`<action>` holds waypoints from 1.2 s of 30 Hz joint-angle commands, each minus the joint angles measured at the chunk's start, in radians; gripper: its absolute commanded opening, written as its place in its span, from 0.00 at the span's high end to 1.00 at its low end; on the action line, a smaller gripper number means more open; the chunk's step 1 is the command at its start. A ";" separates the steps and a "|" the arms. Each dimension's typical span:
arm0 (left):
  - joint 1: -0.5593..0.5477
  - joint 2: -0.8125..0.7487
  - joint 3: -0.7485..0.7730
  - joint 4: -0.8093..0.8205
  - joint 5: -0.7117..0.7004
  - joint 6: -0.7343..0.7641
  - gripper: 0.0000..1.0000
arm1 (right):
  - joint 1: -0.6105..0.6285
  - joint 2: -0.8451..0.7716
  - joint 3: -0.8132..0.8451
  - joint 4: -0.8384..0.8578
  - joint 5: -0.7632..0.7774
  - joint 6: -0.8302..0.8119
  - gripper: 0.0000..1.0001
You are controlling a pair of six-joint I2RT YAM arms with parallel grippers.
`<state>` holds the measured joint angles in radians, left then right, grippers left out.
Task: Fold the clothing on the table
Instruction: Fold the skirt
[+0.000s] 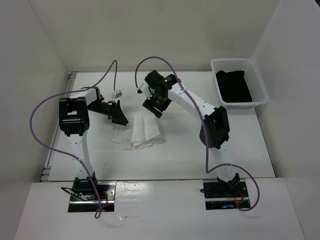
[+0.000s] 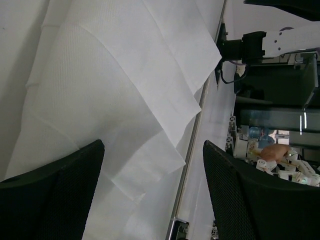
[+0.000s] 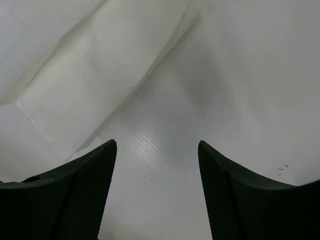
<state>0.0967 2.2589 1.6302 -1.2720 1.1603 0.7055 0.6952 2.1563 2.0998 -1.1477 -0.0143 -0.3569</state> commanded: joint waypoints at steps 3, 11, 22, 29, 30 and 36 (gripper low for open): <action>0.005 0.086 -0.012 -0.027 0.075 0.091 0.14 | 0.000 -0.030 0.028 0.022 0.016 -0.007 0.29; 0.005 0.071 -0.001 -0.027 0.065 0.081 0.14 | 0.000 -0.010 0.107 -0.010 -0.013 -0.007 0.29; 0.029 -0.270 0.118 -0.012 -0.092 -0.069 0.00 | -0.011 -0.030 0.244 -0.115 -0.336 -0.071 0.28; 0.081 -0.573 -0.103 0.385 -0.512 -0.451 0.00 | -0.092 0.025 0.186 -0.149 -0.676 -0.151 0.26; 0.092 -0.632 -0.142 0.445 -0.540 -0.474 0.00 | -0.092 0.025 0.148 -0.149 -0.703 -0.162 0.26; 0.144 -0.690 -0.297 0.473 -0.534 -0.502 0.00 | -0.143 0.077 -0.004 -0.149 -0.907 -0.255 0.25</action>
<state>0.2207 1.5639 1.3815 -0.8639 0.6785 0.2592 0.5648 2.1910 2.1464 -1.2617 -0.7567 -0.5396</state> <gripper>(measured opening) 1.001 0.747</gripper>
